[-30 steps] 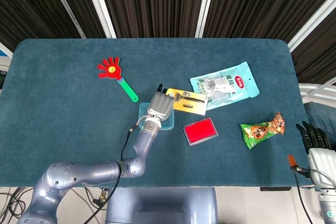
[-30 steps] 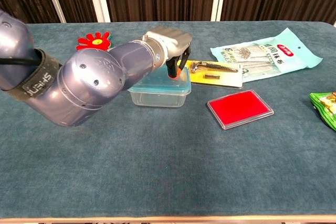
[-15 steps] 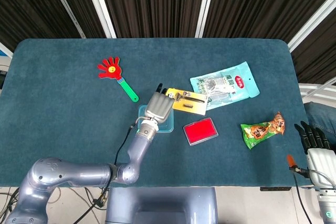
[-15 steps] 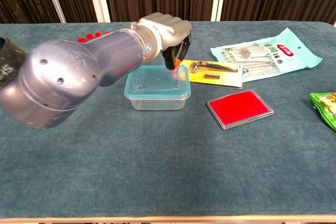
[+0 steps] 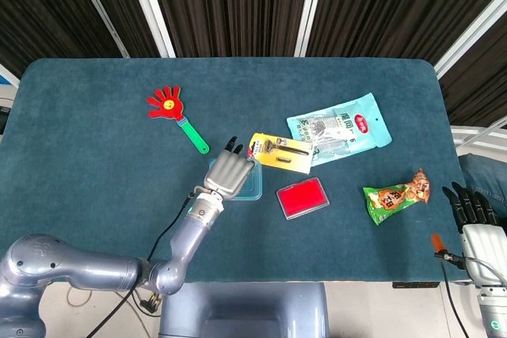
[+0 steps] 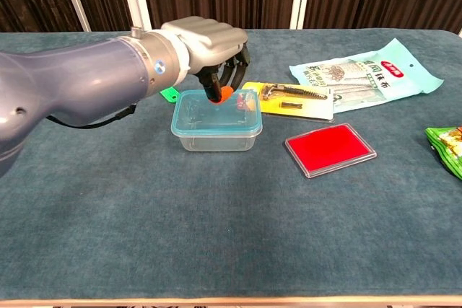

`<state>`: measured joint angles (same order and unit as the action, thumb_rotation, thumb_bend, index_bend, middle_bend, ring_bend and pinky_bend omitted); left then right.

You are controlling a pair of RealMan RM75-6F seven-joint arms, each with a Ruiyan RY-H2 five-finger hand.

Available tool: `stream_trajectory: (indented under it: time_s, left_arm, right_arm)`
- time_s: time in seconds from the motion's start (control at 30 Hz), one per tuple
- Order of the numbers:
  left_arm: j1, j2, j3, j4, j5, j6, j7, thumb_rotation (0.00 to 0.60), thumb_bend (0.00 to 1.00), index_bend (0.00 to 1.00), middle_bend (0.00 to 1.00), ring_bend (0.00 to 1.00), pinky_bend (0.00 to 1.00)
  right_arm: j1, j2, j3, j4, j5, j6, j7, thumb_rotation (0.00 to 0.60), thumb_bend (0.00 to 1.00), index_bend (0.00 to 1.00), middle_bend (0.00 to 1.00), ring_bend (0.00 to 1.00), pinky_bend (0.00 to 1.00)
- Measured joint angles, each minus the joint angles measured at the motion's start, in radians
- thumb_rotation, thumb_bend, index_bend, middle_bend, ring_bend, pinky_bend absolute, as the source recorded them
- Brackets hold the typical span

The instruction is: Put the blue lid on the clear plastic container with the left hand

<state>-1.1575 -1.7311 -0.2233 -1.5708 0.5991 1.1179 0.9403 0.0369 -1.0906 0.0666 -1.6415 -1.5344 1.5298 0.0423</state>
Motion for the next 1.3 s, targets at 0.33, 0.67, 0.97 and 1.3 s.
stream_trajectory:
  time_s: [0.33,0.67,0.97,1.3]
  left_arm:
    - [-0.004,-0.021,0.008,0.000,0.022,-0.007,-0.005,0.600,0.48,0.61,0.56,0.19,0.09]
    - [-0.019,-0.065,0.022,0.029,0.018,-0.020,0.016,0.600,0.48,0.62,0.56,0.19,0.09]
    - [-0.024,-0.083,0.030,0.041,0.003,-0.018,0.043,0.600,0.48,0.62,0.56,0.19,0.08]
    - [-0.024,-0.099,0.035,0.062,0.003,-0.029,0.045,0.600,0.48,0.62,0.56,0.19,0.09]
  right_arm:
    - [0.000,-0.003,-0.002,0.005,0.006,-0.003,-0.013,0.600,0.39,0.01,0.00,0.00,0.00]
    - [0.001,0.000,0.002,-0.005,0.018,-0.007,-0.018,0.600,0.39,0.01,0.00,0.00,0.00]
    - [-0.002,-0.001,0.004,-0.008,0.028,-0.006,-0.018,0.600,0.39,0.01,0.00,0.00,0.00]
    - [-0.002,-0.001,0.006,-0.013,0.036,-0.007,-0.023,0.600,0.39,0.01,0.00,0.00,0.00]
